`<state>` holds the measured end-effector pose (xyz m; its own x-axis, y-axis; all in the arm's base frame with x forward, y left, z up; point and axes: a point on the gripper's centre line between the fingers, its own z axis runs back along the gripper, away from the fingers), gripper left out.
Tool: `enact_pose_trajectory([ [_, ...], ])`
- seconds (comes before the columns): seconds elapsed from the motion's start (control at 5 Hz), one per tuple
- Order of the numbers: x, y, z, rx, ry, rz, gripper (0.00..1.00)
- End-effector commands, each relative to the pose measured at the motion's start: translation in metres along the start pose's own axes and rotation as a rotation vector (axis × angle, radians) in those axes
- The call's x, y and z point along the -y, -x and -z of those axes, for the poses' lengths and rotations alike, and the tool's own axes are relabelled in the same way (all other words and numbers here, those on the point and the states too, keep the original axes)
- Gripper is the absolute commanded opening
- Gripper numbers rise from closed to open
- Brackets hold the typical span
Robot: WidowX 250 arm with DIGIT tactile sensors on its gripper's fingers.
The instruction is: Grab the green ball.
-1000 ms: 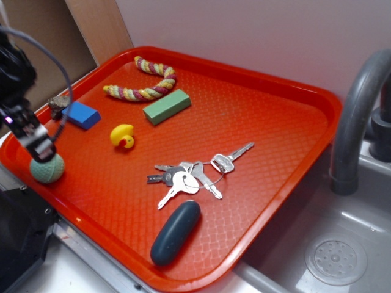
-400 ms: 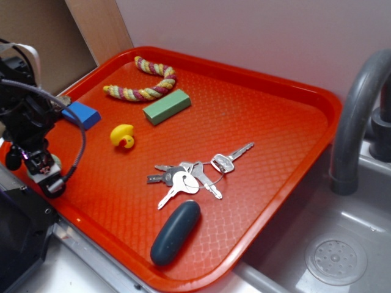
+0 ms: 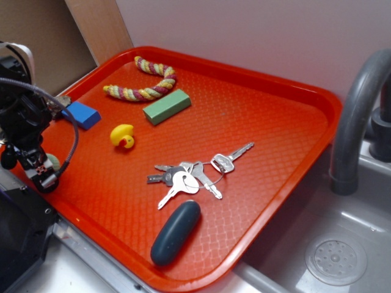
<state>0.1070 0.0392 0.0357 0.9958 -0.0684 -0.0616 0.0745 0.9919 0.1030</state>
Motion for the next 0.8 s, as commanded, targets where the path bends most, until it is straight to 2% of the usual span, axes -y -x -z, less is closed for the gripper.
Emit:
enact_pose_trajectory([
  [0.0,-0.006,-0.005,-0.009,0.011,-0.022,-0.022,0.00],
  [0.4,-0.007,-0.015,-0.021,0.040,-0.037,-0.027,0.00],
  [0.6,-0.001,-0.039,-0.075,0.141,-0.046,-0.040,0.00],
])
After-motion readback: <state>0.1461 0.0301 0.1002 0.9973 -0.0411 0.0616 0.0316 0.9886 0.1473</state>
